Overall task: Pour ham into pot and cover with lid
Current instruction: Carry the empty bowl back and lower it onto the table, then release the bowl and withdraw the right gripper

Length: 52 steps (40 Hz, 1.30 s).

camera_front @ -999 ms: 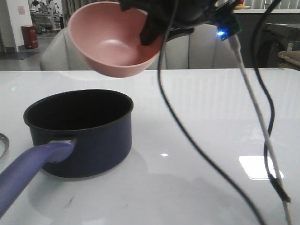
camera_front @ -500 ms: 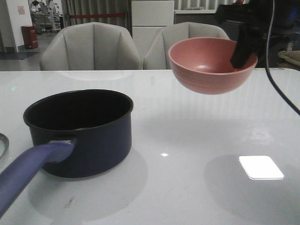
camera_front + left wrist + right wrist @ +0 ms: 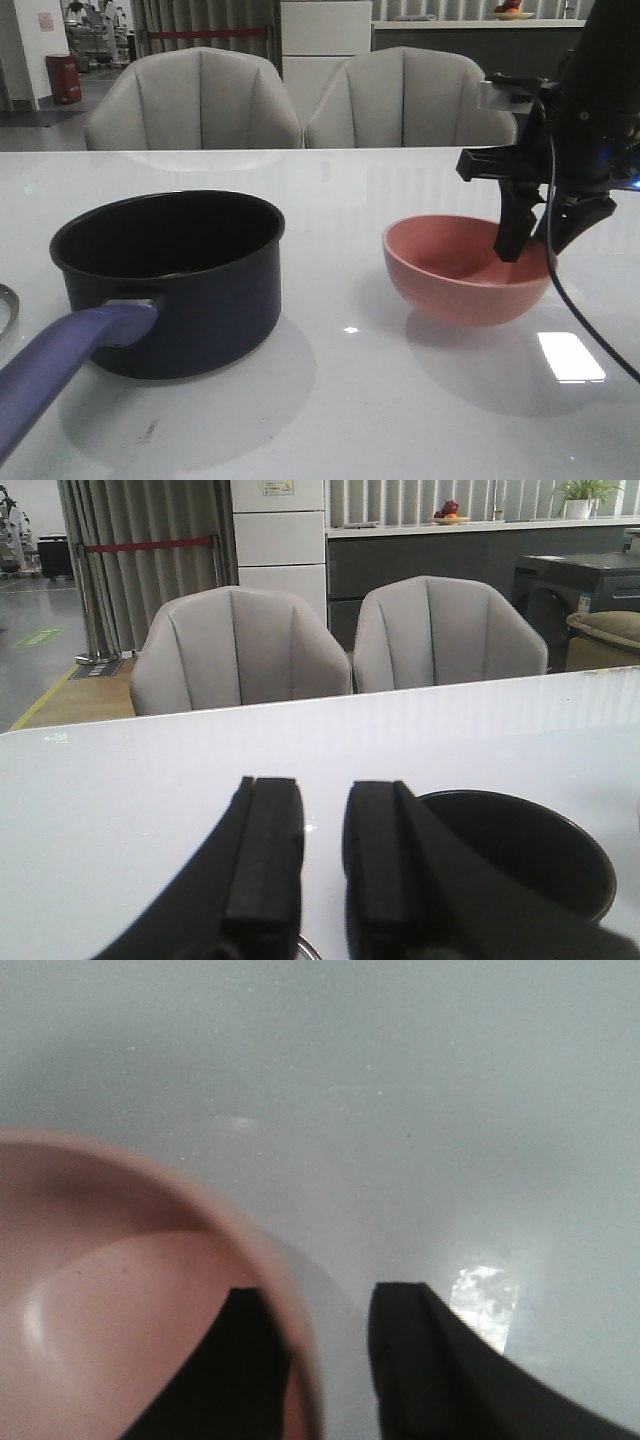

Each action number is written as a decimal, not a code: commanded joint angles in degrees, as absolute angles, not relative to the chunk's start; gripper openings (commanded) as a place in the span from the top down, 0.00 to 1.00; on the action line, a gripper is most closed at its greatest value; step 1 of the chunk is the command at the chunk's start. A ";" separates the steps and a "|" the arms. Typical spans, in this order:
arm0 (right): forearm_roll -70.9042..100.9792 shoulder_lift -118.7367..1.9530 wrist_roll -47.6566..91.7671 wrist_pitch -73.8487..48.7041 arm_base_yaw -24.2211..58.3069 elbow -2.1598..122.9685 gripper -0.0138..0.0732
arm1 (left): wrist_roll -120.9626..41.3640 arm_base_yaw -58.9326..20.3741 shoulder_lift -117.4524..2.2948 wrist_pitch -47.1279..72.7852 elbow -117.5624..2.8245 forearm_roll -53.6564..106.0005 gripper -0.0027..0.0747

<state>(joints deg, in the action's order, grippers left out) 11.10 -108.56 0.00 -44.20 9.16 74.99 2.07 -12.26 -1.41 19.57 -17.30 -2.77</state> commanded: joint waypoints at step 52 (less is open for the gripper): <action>11.13 -27.81 8.33 -6.15 17.06 23.18 0.38 | 2.10 -12.62 -2.07 14.29 -18.28 -2.18 0.70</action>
